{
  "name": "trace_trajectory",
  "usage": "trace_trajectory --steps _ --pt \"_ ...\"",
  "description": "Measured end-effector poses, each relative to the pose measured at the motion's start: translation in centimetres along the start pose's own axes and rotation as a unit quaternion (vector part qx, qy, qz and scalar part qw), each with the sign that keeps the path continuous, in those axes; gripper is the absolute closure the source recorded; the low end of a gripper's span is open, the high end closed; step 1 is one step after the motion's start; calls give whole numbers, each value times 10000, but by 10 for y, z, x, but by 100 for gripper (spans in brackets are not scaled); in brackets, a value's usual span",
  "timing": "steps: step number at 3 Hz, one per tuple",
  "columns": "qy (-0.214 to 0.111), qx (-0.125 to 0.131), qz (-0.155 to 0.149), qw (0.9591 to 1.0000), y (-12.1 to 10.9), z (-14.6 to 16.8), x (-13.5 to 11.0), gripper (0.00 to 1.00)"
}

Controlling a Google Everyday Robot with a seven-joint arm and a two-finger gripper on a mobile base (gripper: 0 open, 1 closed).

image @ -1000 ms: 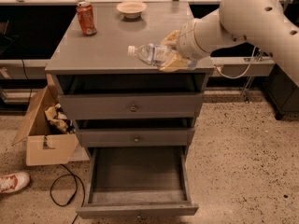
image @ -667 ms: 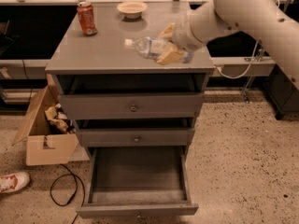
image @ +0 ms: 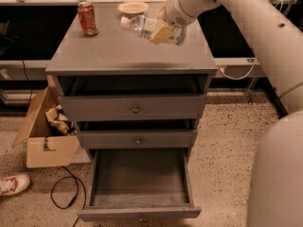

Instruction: Pick blue plastic bottle from bottom drawer and place on counter

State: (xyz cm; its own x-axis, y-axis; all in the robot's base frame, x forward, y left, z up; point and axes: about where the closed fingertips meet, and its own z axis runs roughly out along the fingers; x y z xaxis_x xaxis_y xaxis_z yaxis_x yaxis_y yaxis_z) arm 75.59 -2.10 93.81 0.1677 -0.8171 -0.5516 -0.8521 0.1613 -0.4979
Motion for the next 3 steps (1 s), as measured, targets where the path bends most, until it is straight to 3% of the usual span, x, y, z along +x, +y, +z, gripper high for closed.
trace_trajectory --steps 2,3 --pt "405 131 937 9947 -31 45 33 100" --pt "391 87 1189 9921 -39 62 40 84"
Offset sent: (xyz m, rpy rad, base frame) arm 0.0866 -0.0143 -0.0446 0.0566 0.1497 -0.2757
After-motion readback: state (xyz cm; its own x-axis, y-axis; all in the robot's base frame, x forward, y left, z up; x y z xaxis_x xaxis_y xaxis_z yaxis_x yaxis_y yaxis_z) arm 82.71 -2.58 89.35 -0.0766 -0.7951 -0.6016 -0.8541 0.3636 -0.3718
